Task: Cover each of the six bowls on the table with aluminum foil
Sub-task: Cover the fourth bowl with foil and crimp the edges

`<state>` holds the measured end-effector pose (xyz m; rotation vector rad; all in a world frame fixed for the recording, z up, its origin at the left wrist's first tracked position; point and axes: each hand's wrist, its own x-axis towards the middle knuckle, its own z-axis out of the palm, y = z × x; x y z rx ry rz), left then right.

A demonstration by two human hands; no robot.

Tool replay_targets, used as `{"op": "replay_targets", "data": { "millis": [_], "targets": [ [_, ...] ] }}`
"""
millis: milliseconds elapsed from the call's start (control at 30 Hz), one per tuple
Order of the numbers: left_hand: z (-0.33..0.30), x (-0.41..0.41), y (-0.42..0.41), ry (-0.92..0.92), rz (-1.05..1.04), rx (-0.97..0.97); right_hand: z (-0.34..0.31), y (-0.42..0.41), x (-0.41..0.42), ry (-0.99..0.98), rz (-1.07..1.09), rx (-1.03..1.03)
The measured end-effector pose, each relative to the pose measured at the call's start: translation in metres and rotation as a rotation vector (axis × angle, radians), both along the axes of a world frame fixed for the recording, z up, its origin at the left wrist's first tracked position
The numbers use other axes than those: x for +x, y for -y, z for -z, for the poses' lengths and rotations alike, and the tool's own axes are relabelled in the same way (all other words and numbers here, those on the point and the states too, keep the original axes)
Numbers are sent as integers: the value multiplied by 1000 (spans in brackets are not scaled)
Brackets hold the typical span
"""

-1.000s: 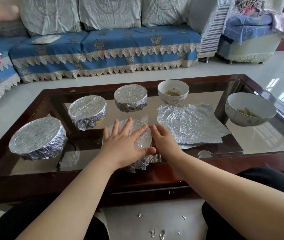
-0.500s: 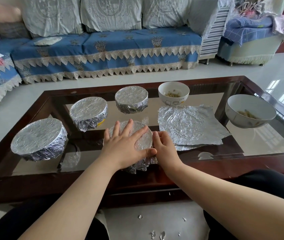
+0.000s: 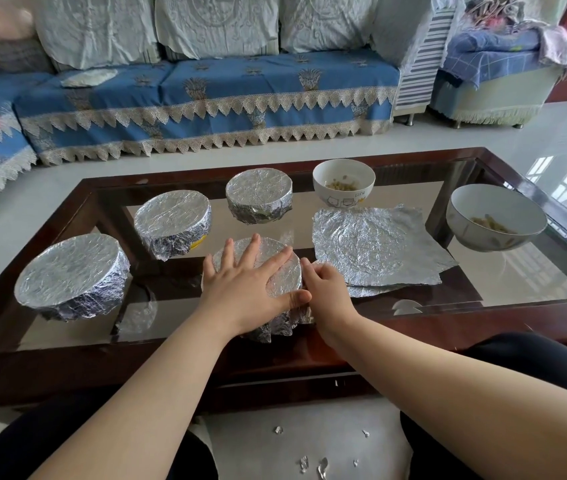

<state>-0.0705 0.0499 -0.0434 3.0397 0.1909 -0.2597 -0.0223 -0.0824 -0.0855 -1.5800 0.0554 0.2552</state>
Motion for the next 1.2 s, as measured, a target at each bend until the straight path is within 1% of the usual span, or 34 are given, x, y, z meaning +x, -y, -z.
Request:
{"op": "replay_targets", "data": {
  "millis": [100,433,567,733,867,933,1000,1067,1133,1200],
  "targets": [
    [0,0,1,-1,-5,8,-8,2,-1,-57,-35,96],
    [1,1,2,4,-24,8,-7,-1,5,-188,-97,116],
    [0,1,3,2,-25,8,-3,-4,4,-137,-116,132],
    [1,1,2,3,-24,12,6,-8,3,-106,-5,106],
    [0,1,3,-4,-25,13,3,-8,3,81,62,-48],
    [0,1,3,-5,-30,8,0,-7,3,123,59,-105],
    [0,1,2,0,-42,5,-1,-4,4,121,53,-123],
    [1,0,4,7,-66,3,-3,1,2,76,49,-47],
    [0,0,6,18,-103,1,-5,5,-3,12,13,121],
    [0,1,8,31,-151,-23,-4,6,-6,-8,-47,226]
  ]
}}
